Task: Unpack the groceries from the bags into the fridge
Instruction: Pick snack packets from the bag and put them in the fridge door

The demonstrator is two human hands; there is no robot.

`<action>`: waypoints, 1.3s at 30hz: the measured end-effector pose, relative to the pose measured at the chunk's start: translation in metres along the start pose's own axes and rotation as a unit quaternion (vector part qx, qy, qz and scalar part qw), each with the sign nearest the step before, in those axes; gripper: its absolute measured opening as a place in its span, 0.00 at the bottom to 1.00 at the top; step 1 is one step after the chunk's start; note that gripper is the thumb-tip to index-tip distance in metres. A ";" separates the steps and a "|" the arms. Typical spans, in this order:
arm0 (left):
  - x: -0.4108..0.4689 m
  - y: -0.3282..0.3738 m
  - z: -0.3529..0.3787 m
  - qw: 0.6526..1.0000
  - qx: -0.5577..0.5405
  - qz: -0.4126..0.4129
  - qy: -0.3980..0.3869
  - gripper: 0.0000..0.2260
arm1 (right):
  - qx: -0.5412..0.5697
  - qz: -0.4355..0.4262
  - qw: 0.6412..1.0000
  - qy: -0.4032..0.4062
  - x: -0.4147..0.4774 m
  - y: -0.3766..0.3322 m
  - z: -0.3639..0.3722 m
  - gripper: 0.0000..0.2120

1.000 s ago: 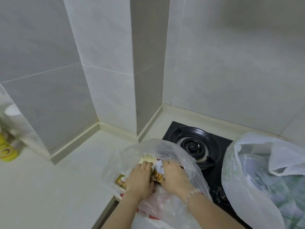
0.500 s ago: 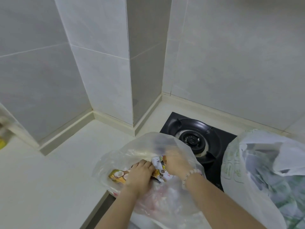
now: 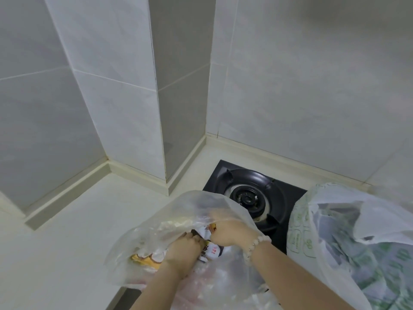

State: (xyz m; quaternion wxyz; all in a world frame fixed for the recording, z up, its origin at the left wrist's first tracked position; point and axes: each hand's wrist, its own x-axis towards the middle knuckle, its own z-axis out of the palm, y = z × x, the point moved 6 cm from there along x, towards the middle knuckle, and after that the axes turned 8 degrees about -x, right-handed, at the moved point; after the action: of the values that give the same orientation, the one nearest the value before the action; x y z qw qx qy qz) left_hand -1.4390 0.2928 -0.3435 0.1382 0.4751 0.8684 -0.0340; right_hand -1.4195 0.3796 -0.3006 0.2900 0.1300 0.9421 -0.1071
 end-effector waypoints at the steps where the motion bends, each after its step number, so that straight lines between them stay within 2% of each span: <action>1: -0.003 -0.001 -0.001 0.999 -0.042 -0.010 0.005 0.18 | 0.010 -0.013 1.000 -0.002 -0.001 -0.004 0.000 0.16; 3: -0.011 -0.006 -0.007 0.994 -0.103 -0.031 0.020 0.16 | 0.022 -0.051 0.998 -0.006 -0.012 -0.016 -0.004 0.09; 4: -0.016 -0.011 -0.014 0.982 -0.174 -0.044 0.062 0.14 | 0.031 -0.072 0.997 -0.002 -0.019 -0.024 -0.007 0.09; 6: -0.023 -0.025 -0.022 0.938 -0.323 -0.072 0.101 0.11 | 0.051 -0.114 0.992 0.002 -0.027 -0.038 -0.013 0.12; 7: -0.026 -0.032 -0.024 0.923 -0.366 -0.085 0.084 0.12 | 0.055 -0.135 0.989 0.010 -0.030 -0.044 -0.016 0.14; 10: -0.039 -0.044 -0.036 0.899 -0.422 -0.110 0.027 0.20 | 0.014 -0.171 0.982 0.082 -0.038 -0.065 -0.026 0.21; 13: -0.057 -0.056 -0.052 0.883 -0.450 -0.126 0.032 0.17 | -0.023 -0.192 0.967 0.163 -0.043 -0.080 -0.031 0.28; 17: -0.082 -0.068 -0.058 0.833 -0.530 -0.159 0.016 0.23 | -0.018 -0.198 0.961 0.192 -0.053 -0.087 -0.031 0.29; 19: -0.090 -0.069 -0.058 0.829 -0.533 -0.170 -0.006 0.24 | -0.015 -0.188 0.961 0.200 -0.059 -0.084 -0.031 0.24; 23: -0.097 -0.073 -0.058 0.814 -0.551 -0.185 -0.005 0.15 | -0.018 -0.151 0.961 0.229 -0.065 -0.072 -0.034 0.08; 25: -0.100 -0.068 -0.048 0.828 -0.529 -0.173 -0.067 0.13 | -0.030 -0.113 0.961 0.251 -0.063 -0.059 -0.036 0.06; 28: -0.106 -0.050 -0.024 0.896 -0.387 -0.134 -0.174 0.14 | -0.038 -0.081 0.957 0.276 -0.063 -0.044 -0.043 0.07; 29: -0.105 -0.047 -0.015 0.906 -0.351 -0.141 -0.188 0.15 | -0.038 -0.073 0.957 0.278 -0.064 -0.040 -0.046 0.07; 31: -0.103 -0.047 0.004 0.902 -0.324 -0.190 -0.212 0.16 | -0.032 -0.060 0.957 0.283 -0.063 -0.033 -0.051 0.08; 32: -0.102 -0.049 0.006 0.909 -0.307 -0.193 -0.206 0.16 | -0.028 -0.056 0.957 0.285 -0.063 -0.032 -0.052 0.09; 34: -0.096 -0.054 -0.004 0.934 -0.291 -0.157 -0.134 0.16 | -0.026 -0.057 0.957 0.285 -0.061 -0.030 -0.051 0.10; 37: -0.090 -0.073 -0.017 0.930 -0.322 -0.174 -0.017 0.16 | -0.031 -0.057 0.956 0.286 -0.060 -0.030 -0.050 0.09; 39: -0.087 -0.085 -0.016 0.933 -0.313 -0.179 0.011 0.17 | -0.031 -0.060 0.955 0.290 -0.060 -0.032 -0.049 0.09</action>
State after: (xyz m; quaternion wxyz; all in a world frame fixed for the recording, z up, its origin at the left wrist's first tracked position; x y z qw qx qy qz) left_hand -1.4689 0.1784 -0.3112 0.2620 0.2449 0.9070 0.2207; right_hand -1.4068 0.3522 -0.2222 0.0010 0.0892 0.9946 -0.0527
